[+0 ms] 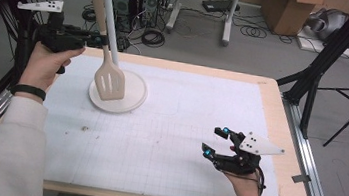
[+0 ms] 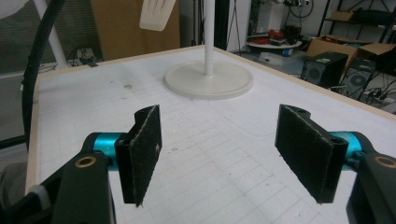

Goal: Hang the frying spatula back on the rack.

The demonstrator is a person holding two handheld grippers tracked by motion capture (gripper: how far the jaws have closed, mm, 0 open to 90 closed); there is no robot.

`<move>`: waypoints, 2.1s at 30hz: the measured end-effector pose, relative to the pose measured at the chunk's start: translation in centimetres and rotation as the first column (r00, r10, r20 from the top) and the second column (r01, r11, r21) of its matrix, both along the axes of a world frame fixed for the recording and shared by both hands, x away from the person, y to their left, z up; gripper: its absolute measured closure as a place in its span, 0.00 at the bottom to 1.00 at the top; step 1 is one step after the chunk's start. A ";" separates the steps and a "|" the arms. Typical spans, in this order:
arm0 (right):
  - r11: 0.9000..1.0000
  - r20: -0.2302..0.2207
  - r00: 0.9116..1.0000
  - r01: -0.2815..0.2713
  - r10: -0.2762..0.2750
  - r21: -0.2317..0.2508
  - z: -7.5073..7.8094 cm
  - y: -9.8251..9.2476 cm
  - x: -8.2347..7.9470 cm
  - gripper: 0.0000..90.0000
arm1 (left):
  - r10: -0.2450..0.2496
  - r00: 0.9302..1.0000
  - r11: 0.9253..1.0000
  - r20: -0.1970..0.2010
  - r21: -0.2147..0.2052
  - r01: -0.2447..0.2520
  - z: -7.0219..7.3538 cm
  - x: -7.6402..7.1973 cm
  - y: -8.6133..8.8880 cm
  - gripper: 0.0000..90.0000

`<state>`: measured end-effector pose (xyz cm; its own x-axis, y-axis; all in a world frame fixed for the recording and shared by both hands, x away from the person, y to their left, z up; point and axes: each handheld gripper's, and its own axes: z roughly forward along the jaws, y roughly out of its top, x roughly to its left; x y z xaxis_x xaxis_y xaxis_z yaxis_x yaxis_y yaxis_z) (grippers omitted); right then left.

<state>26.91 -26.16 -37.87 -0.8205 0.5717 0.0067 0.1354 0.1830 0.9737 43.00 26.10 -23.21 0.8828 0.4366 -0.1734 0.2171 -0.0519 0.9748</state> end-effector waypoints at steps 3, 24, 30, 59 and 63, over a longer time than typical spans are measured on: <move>1.000 0.002 1.000 -0.006 0.006 0.000 0.0 0.0 0.0 0.34 | -0.012 1.000 1.000 -0.002 -0.004 0.012 0.1 0.3 -0.3 0.87; 1.000 0.008 1.000 -0.014 0.014 0.009 -0.1 -0.3 -0.3 0.34 | 0.003 1.000 1.000 -0.002 -0.017 -0.003 -1.3 1.2 -0.9 0.86; 1.000 0.004 1.000 -0.019 0.019 0.004 -0.1 -0.2 -0.2 0.34 | 0.032 0.999 0.998 -0.014 -0.048 -0.033 -1.5 1.0 -0.7 0.60; 0.999 -0.021 0.999 -0.036 0.036 -0.010 -0.7 0.9 0.0 0.30 | 0.020 0.992 1.000 0.128 0.016 -0.022 -8.1 -12.0 0.0 0.23; 0.999 -0.022 0.999 -0.036 0.035 -0.017 -0.8 1.0 0.1 0.29 | -0.010 0.993 1.000 0.120 0.017 0.008 -9.7 -13.2 -0.5 0.22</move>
